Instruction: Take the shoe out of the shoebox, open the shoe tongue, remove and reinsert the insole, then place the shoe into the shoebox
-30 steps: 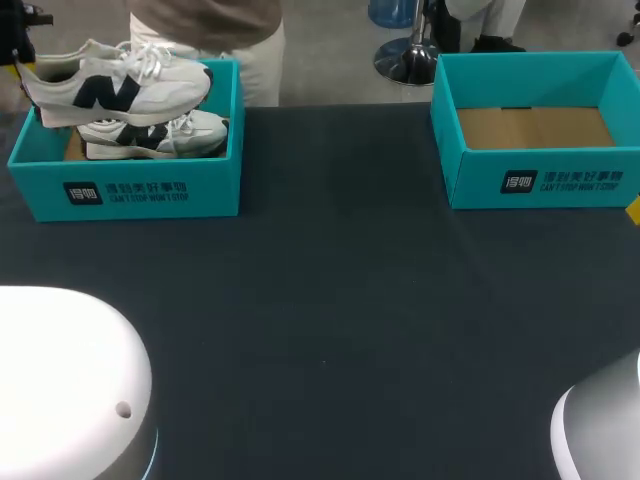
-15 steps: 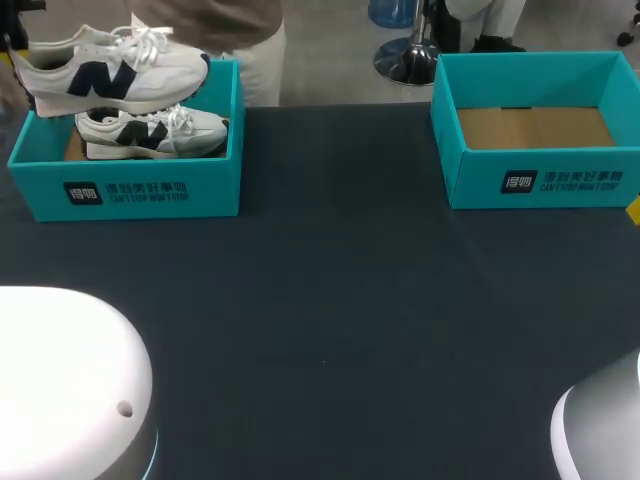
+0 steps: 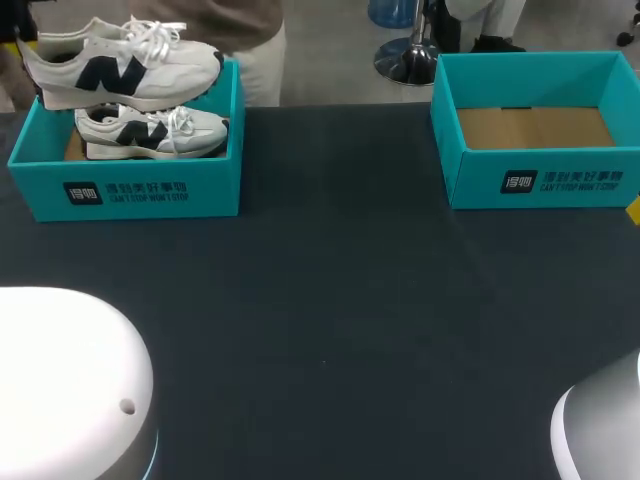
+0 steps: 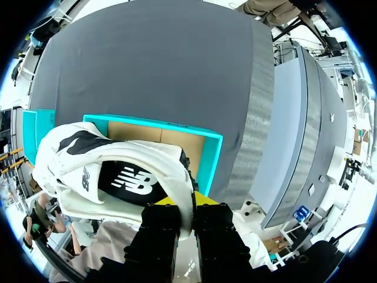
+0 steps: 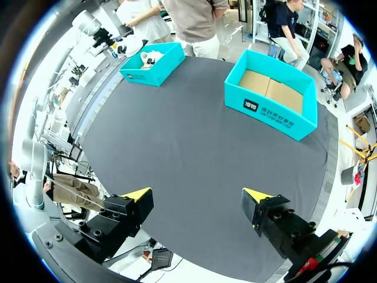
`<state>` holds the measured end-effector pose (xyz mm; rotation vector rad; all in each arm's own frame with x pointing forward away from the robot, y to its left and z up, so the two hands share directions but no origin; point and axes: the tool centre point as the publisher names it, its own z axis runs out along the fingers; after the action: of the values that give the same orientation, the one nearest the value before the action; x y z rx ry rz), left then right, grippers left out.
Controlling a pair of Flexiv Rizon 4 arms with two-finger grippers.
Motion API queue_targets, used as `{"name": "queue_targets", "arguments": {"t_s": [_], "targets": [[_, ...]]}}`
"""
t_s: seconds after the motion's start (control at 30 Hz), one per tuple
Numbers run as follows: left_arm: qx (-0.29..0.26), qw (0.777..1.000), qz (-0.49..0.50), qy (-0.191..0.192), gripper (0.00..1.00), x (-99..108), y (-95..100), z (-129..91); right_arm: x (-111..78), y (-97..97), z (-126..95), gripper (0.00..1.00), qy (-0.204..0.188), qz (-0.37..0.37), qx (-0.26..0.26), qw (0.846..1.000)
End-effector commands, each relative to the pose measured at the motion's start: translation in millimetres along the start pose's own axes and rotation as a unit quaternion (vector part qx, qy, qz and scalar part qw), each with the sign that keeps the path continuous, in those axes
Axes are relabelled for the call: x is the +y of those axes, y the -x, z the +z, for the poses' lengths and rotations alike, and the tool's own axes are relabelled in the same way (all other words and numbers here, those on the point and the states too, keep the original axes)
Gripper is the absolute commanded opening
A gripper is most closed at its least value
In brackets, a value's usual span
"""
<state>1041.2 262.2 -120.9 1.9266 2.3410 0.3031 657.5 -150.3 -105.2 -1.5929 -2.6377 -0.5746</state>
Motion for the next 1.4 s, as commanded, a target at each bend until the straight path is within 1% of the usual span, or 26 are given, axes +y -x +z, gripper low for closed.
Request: {"name": "queue_targets", "arguments": {"t_s": [0.03,0.77,0.87,1.0,1.13,1.17,1.2,1.4], "targets": [[0.002,1.000,0.004,-0.002,0.00,2.2,1.8,-0.5,2.7,1.2,0.3,1.00,-0.003,0.000,0.001,1.000],[0.002,1.000,0.004,-0.002,0.00,2.2,1.8,-0.5,2.7,1.2,0.3,1.00,-0.003,0.000,0.001,1.000],[0.003,1.000,0.007,0.000,0.00,-4.4,12.7,-3.4,2.7,1.2,0.3,1.00,-0.003,0.000,0.001,1.000],[0.002,1.000,0.024,0.006,0.00,-22.1,34.2,-11.8,2.7,1.2,0.3,1.00,-0.003,0.000,0.001,1.000],[-0.008,0.999,0.045,0.007,0.00,-43.3,56.6,-24.1,2.7,1.2,0.3,1.00,-0.003,0.000,0.001,1.000],[-0.006,0.999,0.052,0.015,0.00,-49.8,63.4,-26.9,2.7,1.2,0.3,1.00,-0.003,0.000,0.001,1.000],[-0.011,0.998,0.057,0.011,0.00,-55.0,69.1,-28.7,2.7,1.2,0.3,1.00,-0.003,0.000,0.001,1.000],[-0.018,0.997,0.070,0.003,0.00,-84.5,103.9,-32.1,2.7,1.2,0.3,1.00,-0.003,0.000,0.001,1.000]]}}
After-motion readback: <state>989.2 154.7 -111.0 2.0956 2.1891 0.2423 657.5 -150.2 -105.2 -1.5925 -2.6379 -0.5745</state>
